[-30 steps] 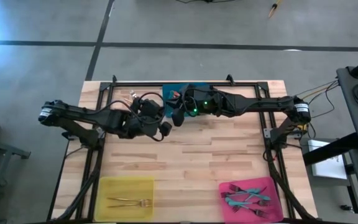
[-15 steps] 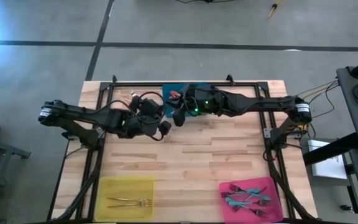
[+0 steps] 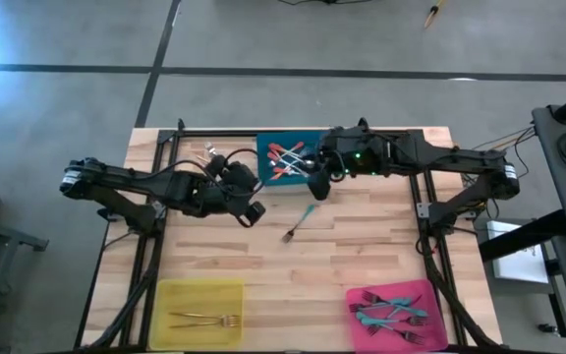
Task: Sort silverware by color (type)
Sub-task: Put the blue fork into the pink bin, then put the gold fork into the yellow bin
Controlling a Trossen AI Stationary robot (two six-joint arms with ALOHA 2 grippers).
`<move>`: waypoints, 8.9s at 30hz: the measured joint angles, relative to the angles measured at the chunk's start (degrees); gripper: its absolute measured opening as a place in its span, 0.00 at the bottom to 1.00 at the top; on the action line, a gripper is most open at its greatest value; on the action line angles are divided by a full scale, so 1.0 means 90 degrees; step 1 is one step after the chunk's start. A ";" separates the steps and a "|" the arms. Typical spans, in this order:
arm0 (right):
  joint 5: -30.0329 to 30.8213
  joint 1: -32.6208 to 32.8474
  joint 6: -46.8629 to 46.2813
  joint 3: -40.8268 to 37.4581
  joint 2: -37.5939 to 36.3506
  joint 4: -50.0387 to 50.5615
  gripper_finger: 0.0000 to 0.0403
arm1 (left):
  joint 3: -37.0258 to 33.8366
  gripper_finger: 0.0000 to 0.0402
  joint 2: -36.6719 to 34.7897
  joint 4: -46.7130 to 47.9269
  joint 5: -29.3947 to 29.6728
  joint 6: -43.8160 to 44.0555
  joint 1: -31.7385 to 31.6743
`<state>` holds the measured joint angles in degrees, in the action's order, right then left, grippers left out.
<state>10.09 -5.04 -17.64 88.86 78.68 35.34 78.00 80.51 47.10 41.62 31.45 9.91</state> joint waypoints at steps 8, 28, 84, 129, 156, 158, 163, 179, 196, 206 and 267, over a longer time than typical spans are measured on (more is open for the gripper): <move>-0.0153 0.0000 0.0173 -0.0002 0.0345 0.1813 0.44 | -0.0002 0.12 0.0002 0.0093 -0.1353 -0.0771 -0.0243; -0.1355 0.0000 0.5497 -0.0002 0.3660 0.2035 0.31 | 0.0113 0.25 -0.0727 0.3337 -0.1674 0.2135 0.0824; -0.1865 -0.0016 0.5212 0.0319 0.4567 0.0650 0.23 | 0.0109 0.25 -0.1106 0.3390 -0.0863 0.2945 0.1526; -0.1673 0.6146 -0.5005 -0.2375 0.0852 0.1235 0.02 | 0.0104 0.25 -0.1381 0.3795 -0.0685 0.2378 0.2351; -0.2228 0.5667 -0.5535 -0.2270 0.0840 0.1412 0.26 | -0.0034 0.25 -0.1466 0.3709 -0.1303 0.1368 0.1594; -0.2082 0.5515 -0.5219 -0.2181 0.0828 0.1452 0.26 | -0.0167 0.25 -0.1462 0.3656 -0.1748 0.0903 0.1209; -0.1756 0.5058 -0.4699 -0.2089 0.0674 0.1875 0.25 | -0.0881 0.25 -0.1464 0.3127 -0.3013 -0.0665 0.0005; -0.0712 0.4001 -0.4132 -0.2086 -0.0674 0.3111 0.21 | -0.3315 0.23 -0.1344 -0.0674 -0.4866 -0.5265 -0.4448; 0.1059 0.2585 -0.1636 -0.2086 -0.1234 0.3246 0.22 | -0.3317 0.22 0.0451 -0.1333 -0.4868 -0.7994 -0.5356; 0.1049 0.2109 -0.1283 -0.2086 -0.1234 0.3241 0.21 | -0.2830 0.22 0.1080 -0.1249 -0.4866 -0.8073 -0.5675; 0.1052 0.1972 -0.0868 -0.2086 -0.1234 0.3236 0.20 | 0.0293 0.04 0.4048 0.1667 -0.4679 -0.6922 -0.6166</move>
<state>19.55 12.71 -25.45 70.08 67.57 64.47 80.64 116.95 62.10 -0.49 -30.85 -45.58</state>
